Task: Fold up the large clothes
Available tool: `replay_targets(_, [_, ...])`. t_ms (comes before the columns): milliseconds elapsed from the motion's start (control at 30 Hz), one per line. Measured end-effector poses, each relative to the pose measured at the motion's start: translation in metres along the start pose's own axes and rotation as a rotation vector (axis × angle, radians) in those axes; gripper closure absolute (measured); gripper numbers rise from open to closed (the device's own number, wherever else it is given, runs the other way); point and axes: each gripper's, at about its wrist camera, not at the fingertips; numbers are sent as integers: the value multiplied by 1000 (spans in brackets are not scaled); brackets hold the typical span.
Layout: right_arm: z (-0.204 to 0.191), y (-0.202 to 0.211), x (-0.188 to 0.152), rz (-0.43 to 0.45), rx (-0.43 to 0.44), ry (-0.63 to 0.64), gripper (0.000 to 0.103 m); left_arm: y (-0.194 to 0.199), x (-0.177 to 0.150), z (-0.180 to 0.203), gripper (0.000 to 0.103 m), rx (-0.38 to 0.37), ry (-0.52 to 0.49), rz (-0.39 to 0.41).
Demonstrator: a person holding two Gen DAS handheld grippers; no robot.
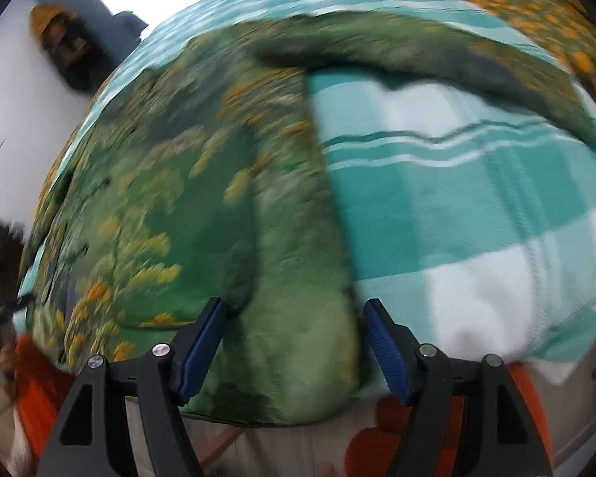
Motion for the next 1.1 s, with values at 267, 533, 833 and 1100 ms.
replay_targets(267, [-11,12,-1,45,-37,40,85,27,-19,17,83,-19,-52,37])
replay_targets(533, [-8,27,-14,63,-58,56,87,32,-35,14,73,-1,-66,42])
replay_targets(833, [0,53,-6,210,-165,-15,52,102,-10,33,18,93,-74,270])
replay_targets(1100, [-9,87,-4,340,-160,-21,42,146,14,82,2,39,-77,530])
Point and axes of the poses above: each gripper's, at about its wrist camera, not at the fingertips, and y roughly against the way its jaws point, z to its right, x to its top, and after that the axes turned 2 degrees about y, right-handed
